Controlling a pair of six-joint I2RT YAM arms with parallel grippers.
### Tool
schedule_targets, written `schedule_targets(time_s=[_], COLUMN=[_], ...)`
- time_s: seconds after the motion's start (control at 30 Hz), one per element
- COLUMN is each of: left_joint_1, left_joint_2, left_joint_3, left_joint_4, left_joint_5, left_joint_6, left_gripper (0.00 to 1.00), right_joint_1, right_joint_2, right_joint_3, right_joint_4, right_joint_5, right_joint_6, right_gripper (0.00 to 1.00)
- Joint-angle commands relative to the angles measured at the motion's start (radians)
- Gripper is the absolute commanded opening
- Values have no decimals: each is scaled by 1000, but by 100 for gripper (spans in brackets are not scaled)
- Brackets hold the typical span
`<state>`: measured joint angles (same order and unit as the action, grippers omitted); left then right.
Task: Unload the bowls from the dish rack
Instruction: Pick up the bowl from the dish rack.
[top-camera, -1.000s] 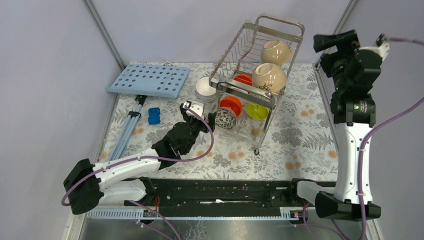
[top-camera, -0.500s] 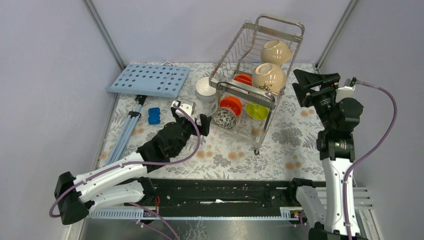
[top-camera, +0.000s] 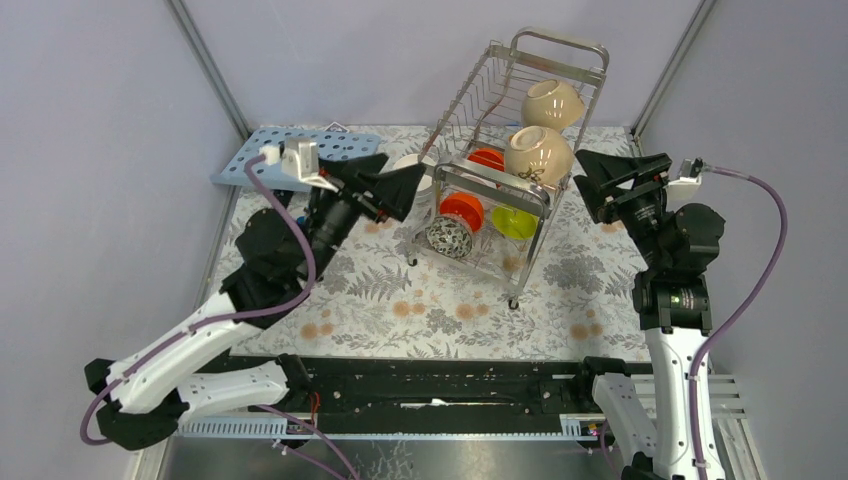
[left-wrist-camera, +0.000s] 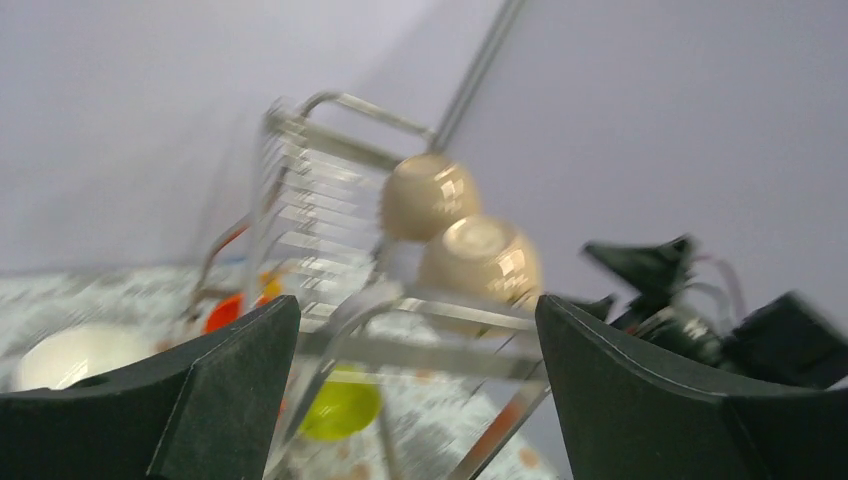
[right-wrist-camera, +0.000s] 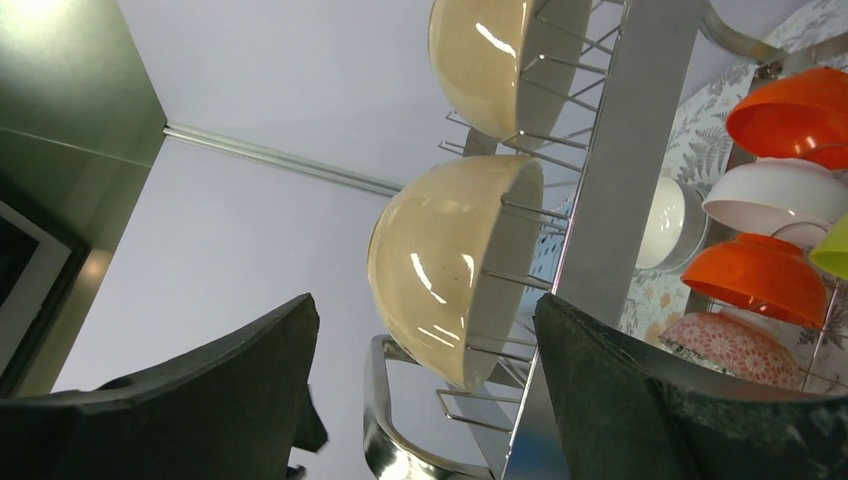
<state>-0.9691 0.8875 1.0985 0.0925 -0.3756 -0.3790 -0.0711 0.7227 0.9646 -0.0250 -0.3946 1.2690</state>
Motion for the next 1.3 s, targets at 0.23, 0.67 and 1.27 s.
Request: schedule_targets(time_s=[0.23,0.67,1.27], left_joint_1=[3,30,110], left_joint_2=[389,591,721], left_joint_3=[354,454,529], left_joint_4=[229,232,192], left_joint_5=[334,219,371], left_joint_6=[-67,-70,-147], left_gripper=[92,90,66], right_joint_1=[19,28,28], right_joint_2=[-4,21,68], right_joint_3=[-23,-38,-77], right_joint_4=[115,169,331], right_joint_5=[-81,-101,-152], right_joint_6=[44,65,147], right_gripper=[82,75,61])
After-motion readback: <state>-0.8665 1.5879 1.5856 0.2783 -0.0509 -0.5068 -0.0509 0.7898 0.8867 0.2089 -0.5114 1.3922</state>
